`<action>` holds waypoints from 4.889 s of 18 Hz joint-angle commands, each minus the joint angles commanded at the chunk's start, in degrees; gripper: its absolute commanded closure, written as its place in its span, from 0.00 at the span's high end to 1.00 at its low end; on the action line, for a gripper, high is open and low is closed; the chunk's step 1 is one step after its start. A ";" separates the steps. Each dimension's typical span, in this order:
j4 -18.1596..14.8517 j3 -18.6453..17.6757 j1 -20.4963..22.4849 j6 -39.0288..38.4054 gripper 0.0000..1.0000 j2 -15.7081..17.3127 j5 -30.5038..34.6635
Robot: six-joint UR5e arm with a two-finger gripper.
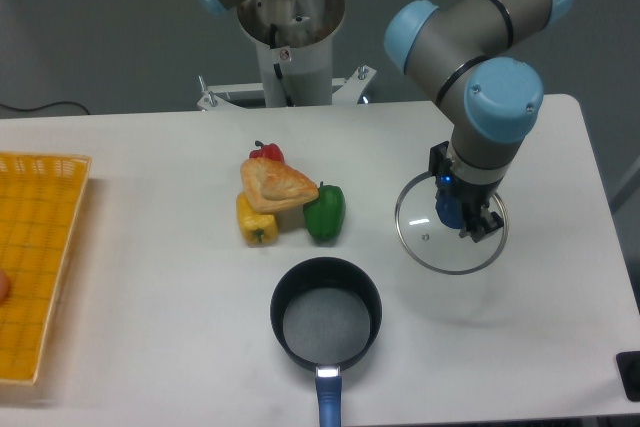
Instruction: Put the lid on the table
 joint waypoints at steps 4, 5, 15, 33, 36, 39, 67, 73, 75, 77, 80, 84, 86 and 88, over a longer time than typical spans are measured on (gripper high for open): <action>1.50 -0.53 1.05 1.94 0.60 -0.35 0.00; 1.59 -0.53 1.32 2.02 0.60 -0.44 0.00; 4.74 -0.96 3.43 4.48 0.60 -2.28 0.17; 12.13 -4.22 4.57 4.40 0.60 -6.77 0.17; 12.22 -4.22 4.57 4.40 0.60 -7.82 0.17; 12.22 -4.22 4.57 4.40 0.60 -8.44 0.17; 15.38 -4.92 4.40 4.22 0.64 -10.37 0.52; 15.39 -4.92 4.31 4.13 0.64 -10.46 0.61; 15.47 -5.10 4.13 4.05 0.64 -10.64 0.61; 15.56 -5.18 4.13 4.04 0.66 -10.72 0.61; 16.08 -5.27 4.13 4.05 0.66 -10.72 0.70; 16.70 -5.71 4.05 4.05 0.67 -10.72 0.70; 16.70 -5.71 4.05 4.05 0.67 -10.72 0.70; 16.79 -5.63 4.13 4.05 0.67 -10.72 0.70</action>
